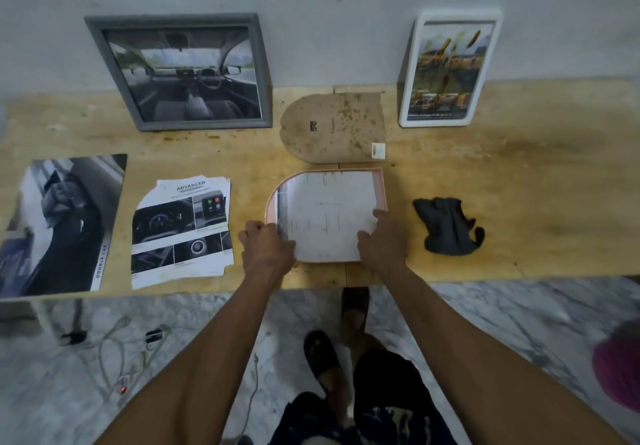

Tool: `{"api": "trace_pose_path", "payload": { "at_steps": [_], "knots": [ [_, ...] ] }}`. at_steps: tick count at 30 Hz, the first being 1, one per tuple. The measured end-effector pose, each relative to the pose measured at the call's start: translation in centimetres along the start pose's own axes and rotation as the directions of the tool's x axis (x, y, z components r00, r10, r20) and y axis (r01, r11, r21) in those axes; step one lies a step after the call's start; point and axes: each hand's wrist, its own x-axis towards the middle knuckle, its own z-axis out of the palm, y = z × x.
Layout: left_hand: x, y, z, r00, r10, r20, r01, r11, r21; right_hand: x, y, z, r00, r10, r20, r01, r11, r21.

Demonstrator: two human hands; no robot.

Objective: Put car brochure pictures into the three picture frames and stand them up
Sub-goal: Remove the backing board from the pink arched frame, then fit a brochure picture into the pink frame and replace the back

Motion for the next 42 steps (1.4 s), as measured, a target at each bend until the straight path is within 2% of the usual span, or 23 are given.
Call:
{"api": "trace_pose_path", "payload": {
  "at_steps": [8, 12, 15, 18, 21, 23, 24, 25, 27, 28, 29, 30, 32, 34, 36, 39, 42],
  "knots": [
    [0.1, 0.6, 0.7, 0.997, -0.058, -0.052, 0.050, 0.990, -0.130, 0.8, -0.5, -0.1, 0.985, 0.160, -0.061, -0.156, 0.986, 0.062],
    [0.2, 0.6, 1.2, 0.990, -0.106, -0.093, 0.088, 0.980, -0.176, 1.1, -0.7, -0.4, 0.972, 0.215, -0.097, -0.187, 0.954, 0.235],
    [0.0, 0.9, 1.3, 0.982, -0.151, -0.116, 0.124, 0.970, -0.210, 0.7, -0.9, -1.0, 0.982, 0.182, -0.048, -0.162, 0.945, 0.284],
    [-0.1, 1.2, 0.5, 0.972, -0.176, -0.154, 0.134, 0.958, -0.252, 0.2, -1.7, -2.0, 0.996, 0.065, -0.056, -0.053, 0.980, 0.190],
    [-0.5, 1.6, -0.5, 0.961, -0.227, -0.155, 0.148, 0.902, -0.405, -0.4, -2.5, -3.2, 0.998, 0.032, -0.052, -0.019, 0.973, 0.230],
    [-1.2, 1.9, -1.7, 0.950, -0.273, -0.152, 0.136, 0.801, -0.583, -0.9, -3.1, -3.8, 0.996, 0.088, -0.034, -0.068, 0.923, 0.378],
    [-2.0, 2.3, -2.6, 0.946, -0.296, -0.134, 0.128, 0.719, -0.683, -1.3, -3.5, -4.4, 0.992, 0.121, -0.018, -0.100, 0.889, 0.447],
    [-2.9, 2.8, -3.6, 0.944, -0.317, -0.088, 0.123, 0.587, -0.800, -1.5, -3.9, -4.9, 0.989, 0.145, 0.011, -0.132, 0.857, 0.498],
    [-4.6, 3.5, -5.5, 0.964, -0.263, 0.036, 0.088, 0.192, -0.977, -2.5, -4.9, -6.0, 0.981, 0.169, 0.097, -0.194, 0.821, 0.537],
    [-5.4, 3.6, -6.3, 0.975, -0.216, 0.061, 0.073, 0.047, -0.996, -3.1, -5.5, -6.4, 0.971, 0.174, 0.161, -0.235, 0.802, 0.550],
    [-6.1, 3.7, -7.0, 0.984, -0.168, 0.055, 0.048, -0.041, -0.998, -3.9, -6.1, -6.8, 0.957, 0.169, 0.234, -0.276, 0.775, 0.569],
    [-7.1, 3.9, -7.8, 0.991, -0.133, 0.025, 0.017, -0.059, -0.998, -4.6, -6.7, -7.1, 0.940, 0.148, 0.308, -0.310, 0.750, 0.585],
    [-8.5, 4.0, -9.2, 0.993, -0.088, -0.084, -0.080, 0.051, -0.995, -6.1, -8.0, -7.6, 0.880, 0.058, 0.472, -0.360, 0.730, 0.581],
    [-9.8, 3.6, -10.2, 0.983, -0.029, -0.180, -0.172, 0.174, -0.970, -7.6, -8.8, -7.8, 0.758, -0.051, 0.651, -0.412, 0.735, 0.538],
    [-11.4, 2.8, -11.2, 0.970, 0.018, -0.243, -0.241, 0.220, -0.945, -9.0, -9.2, -7.7, 0.606, -0.113, 0.788, -0.445, 0.773, 0.453],
    [-13.7, 0.6, -12.5, 0.950, -0.027, -0.312, -0.298, 0.223, -0.928, -10.3, -9.4, -6.6, 0.468, -0.115, 0.876, -0.429, 0.837, 0.339],
    [-15.2, -1.8, -13.7, 0.918, -0.109, -0.382, -0.351, 0.229, -0.908, -11.3, -9.8, -5.9, 0.404, -0.101, 0.909, -0.452, 0.842, 0.295]
  ]
}}
